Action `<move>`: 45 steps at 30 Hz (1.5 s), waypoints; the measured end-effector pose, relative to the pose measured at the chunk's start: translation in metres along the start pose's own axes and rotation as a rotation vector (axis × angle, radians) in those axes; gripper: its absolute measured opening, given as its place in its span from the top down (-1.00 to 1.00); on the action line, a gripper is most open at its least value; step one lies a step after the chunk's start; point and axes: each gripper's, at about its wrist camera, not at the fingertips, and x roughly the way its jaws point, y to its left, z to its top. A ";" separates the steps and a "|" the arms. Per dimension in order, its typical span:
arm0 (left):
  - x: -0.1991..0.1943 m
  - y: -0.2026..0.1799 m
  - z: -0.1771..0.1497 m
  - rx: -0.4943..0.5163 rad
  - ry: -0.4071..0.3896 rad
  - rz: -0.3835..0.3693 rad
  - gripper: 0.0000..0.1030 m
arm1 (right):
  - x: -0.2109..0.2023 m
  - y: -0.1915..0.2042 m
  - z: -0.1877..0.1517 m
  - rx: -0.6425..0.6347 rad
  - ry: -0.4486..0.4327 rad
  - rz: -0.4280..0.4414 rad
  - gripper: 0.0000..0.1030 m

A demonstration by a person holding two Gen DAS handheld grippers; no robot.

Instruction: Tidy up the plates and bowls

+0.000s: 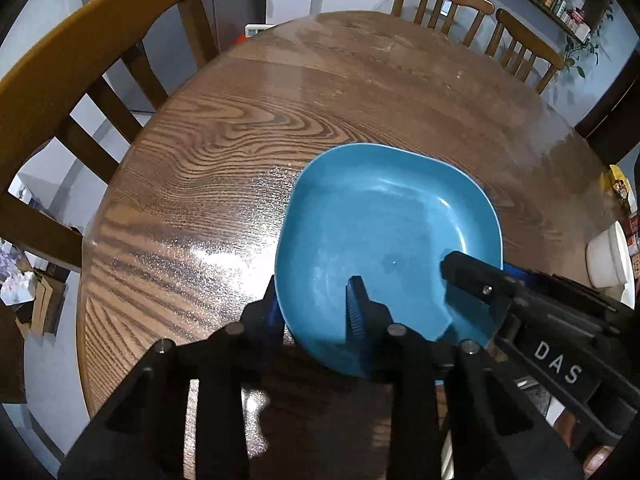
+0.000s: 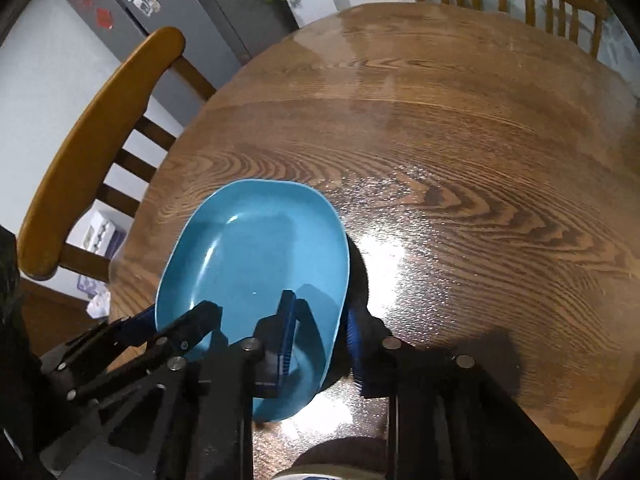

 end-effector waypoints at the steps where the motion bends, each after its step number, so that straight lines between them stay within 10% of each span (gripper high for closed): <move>1: 0.000 0.003 0.000 -0.004 -0.002 0.001 0.48 | 0.000 -0.001 0.000 -0.001 0.000 -0.007 0.64; 45: -0.108 -0.080 -0.090 0.157 -0.246 -0.097 0.73 | -0.162 -0.056 -0.116 0.030 -0.286 0.060 0.81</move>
